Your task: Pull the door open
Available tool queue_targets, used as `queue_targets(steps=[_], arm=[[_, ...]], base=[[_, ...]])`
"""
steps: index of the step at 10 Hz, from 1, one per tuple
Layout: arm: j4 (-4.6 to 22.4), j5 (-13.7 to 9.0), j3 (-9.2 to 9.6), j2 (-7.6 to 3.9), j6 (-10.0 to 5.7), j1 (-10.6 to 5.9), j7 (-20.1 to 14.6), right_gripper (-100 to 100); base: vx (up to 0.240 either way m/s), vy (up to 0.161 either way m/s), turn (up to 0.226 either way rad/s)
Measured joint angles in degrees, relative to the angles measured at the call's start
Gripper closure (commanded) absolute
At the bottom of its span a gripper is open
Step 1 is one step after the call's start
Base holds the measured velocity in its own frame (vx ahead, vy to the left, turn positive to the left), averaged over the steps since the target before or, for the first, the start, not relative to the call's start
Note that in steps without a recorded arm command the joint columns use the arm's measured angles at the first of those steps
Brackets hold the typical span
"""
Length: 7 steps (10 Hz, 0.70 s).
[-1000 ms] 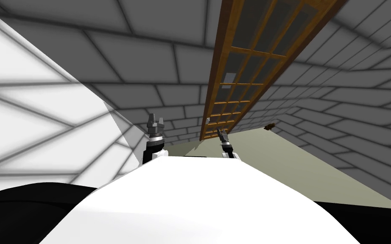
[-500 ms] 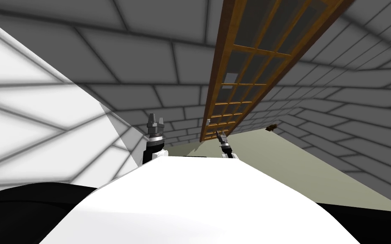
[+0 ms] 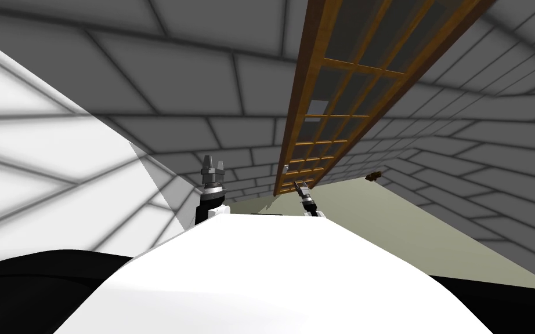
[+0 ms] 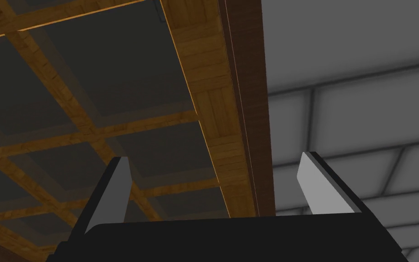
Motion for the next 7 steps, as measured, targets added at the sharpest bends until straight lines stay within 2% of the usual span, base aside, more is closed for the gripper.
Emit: queue_targets(steps=[7], arm=[[11.6,3.2,-0.6,-0.97,-2.88,-3.76,7.0,-100]], base=[[0.098,-0.001,0.009]])
